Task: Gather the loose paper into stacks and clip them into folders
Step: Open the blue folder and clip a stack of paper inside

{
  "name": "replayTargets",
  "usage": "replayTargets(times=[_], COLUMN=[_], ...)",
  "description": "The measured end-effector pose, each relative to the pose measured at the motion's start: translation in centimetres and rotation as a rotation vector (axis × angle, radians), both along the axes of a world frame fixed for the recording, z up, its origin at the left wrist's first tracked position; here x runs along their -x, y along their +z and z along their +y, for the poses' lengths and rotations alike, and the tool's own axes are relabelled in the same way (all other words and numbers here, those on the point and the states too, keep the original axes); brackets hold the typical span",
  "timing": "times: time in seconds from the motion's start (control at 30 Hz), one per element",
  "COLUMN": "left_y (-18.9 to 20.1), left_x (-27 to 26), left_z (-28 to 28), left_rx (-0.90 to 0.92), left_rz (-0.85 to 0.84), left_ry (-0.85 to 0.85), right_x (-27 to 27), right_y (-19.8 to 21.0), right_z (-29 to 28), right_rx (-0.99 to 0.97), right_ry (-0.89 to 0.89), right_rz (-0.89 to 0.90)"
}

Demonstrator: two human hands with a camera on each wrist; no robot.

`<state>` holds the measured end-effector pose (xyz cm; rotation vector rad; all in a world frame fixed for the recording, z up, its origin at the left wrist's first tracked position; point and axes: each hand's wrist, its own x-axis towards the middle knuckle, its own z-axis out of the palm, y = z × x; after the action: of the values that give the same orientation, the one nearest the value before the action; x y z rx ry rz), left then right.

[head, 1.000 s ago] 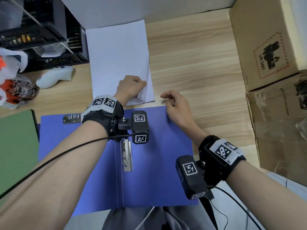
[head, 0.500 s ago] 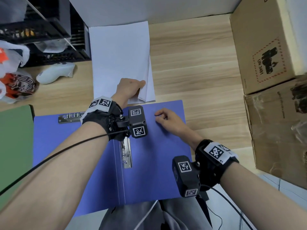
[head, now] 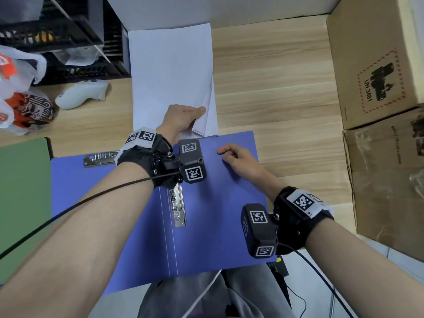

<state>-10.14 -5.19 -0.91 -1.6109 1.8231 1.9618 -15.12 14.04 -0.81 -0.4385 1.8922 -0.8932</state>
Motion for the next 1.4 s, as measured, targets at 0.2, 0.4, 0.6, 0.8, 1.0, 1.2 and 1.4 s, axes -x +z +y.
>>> replayTargets(times=[0.2, 0.4, 0.6, 0.8, 1.0, 1.2, 1.4], left_y=[0.1, 0.7, 3.5, 8.4, 11.0, 11.6, 13.5], left_x=[-0.2, -1.2, -3.5, -6.3, -9.9, -14.0, -17.6], left_z=[0.4, -0.2, -1.6, -1.9, 0.6, 1.7, -0.7], left_rx=[0.037, 0.098, 0.410, 0.613, 0.595, 0.370, 0.303], left_rz=[0.015, 0.052, 0.111, 0.210, 0.182, 0.229, 0.365], left_ry=[0.015, 0.011, -0.033, -0.244, -0.655, -0.582, -0.093], right_x=[0.0, -0.1, 0.9, 1.2, -0.4, -3.3, -6.5], right_y=[-0.2, -0.3, 2.5, 8.1, 11.0, 9.9, 15.1], right_z=[0.1, -0.1, -1.8, -7.0, -9.0, -5.5, -1.2], right_rx=[0.008, 0.001, 0.146, 0.211, 0.188, 0.078, 0.430], right_ry=[-0.018, -0.063, -0.384, -0.334, -0.338, -0.328, -0.196], right_rz=[-0.035, -0.091, -0.209, -0.542, -0.603, -0.063, -0.016])
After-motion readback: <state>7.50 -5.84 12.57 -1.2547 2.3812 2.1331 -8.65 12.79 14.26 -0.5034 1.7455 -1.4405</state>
